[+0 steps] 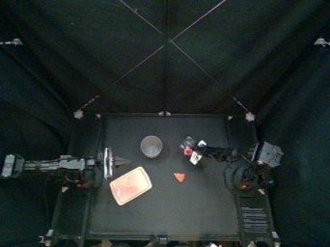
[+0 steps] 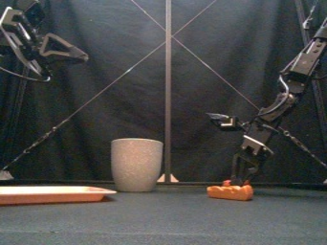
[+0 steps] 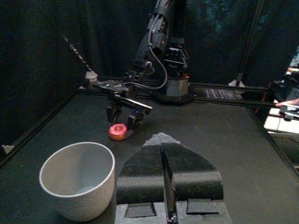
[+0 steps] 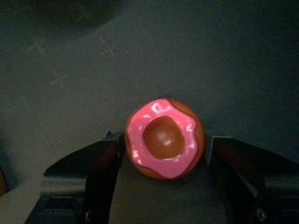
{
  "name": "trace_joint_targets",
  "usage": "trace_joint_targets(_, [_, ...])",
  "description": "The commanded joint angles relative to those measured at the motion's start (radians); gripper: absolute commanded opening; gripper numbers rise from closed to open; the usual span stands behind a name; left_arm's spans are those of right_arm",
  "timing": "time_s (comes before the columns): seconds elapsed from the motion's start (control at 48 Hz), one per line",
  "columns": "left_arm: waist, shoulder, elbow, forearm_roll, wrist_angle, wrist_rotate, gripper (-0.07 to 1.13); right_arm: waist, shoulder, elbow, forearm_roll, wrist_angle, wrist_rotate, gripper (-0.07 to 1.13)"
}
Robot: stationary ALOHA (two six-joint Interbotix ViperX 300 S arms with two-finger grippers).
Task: Pick the donut then place it on the pink plate
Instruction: Place donut on the pink plate
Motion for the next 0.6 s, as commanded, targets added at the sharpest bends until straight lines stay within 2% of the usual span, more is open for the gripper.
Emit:
trace_joint_targets(0.021, [0.003,0.005,-0.009,-0.002,-0.011,-0.002,0.03,0.0,-0.012,-0.015,-0.005,0.0,-0.002,0.79])
trace_joint_targets(0.104, [0.003,0.005,-0.008,-0.002,-0.009,-0.003,0.03,0.003,-0.011,-0.025,-0.017,0.0,0.003,0.72])
trace_joint_targets(0.25, [0.002,0.005,-0.006,-0.002,-0.009,-0.003,0.03,0.055,-0.012,-0.06,-0.017,0.002,0.005,0.72])
trace_joint_targets(0.604, [0.002,0.005,-0.002,-0.002,-0.009,-0.005,0.03,0.302,-0.011,-0.235,-0.011,0.005,0.006,0.72])
